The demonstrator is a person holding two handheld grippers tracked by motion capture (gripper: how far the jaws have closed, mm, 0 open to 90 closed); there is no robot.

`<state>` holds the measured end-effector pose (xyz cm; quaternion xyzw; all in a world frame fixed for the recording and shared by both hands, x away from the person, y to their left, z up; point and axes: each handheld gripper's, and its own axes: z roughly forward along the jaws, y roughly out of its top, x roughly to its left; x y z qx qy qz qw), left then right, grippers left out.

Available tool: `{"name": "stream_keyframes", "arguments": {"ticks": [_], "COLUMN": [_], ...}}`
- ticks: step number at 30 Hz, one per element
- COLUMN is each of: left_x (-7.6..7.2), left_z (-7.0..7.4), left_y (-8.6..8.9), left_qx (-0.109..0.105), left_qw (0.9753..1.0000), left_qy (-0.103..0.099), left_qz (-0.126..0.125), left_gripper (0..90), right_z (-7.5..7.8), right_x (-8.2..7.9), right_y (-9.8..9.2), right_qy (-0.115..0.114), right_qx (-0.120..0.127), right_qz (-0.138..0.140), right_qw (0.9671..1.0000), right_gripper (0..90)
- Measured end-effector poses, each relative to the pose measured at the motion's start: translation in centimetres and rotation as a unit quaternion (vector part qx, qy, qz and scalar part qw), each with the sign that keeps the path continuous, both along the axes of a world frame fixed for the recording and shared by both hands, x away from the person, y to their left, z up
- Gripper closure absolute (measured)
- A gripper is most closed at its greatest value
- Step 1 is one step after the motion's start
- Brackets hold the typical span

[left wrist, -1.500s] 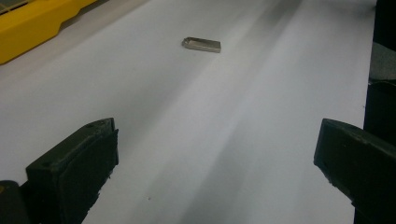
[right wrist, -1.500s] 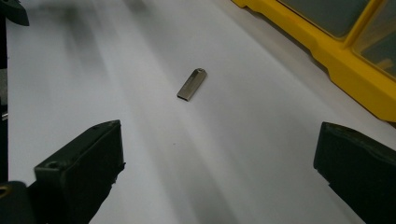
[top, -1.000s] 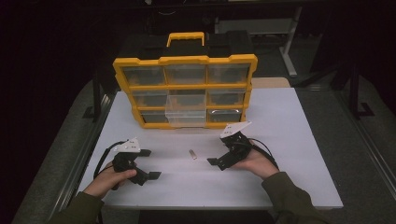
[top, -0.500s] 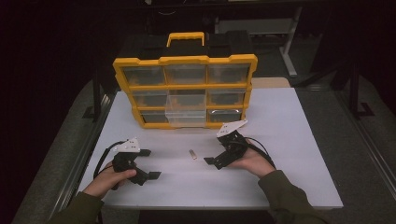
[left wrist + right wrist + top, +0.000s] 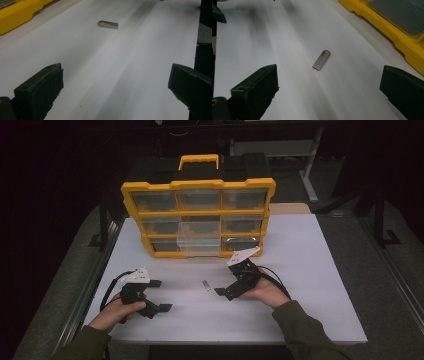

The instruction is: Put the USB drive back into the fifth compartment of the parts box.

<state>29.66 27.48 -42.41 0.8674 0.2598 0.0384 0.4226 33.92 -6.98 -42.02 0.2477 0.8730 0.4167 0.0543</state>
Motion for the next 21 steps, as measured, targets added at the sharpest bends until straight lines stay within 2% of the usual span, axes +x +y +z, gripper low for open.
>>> {"name": "stream_keyframes", "arguments": {"ticks": [21], "left_x": [-0.1], "left_z": [0.0], "left_y": [-0.1], "left_qx": [-0.003], "left_qw": [1.0000], "left_qy": [0.000], "left_qz": [-0.002], "left_gripper": [0.0], "right_z": [-0.1], "right_x": [0.4], "right_y": [1.8], "right_qy": [0.002], "right_qx": [-0.001], "right_qz": [0.007], "right_qw": [1.0000], "right_gripper": [1.4]}}
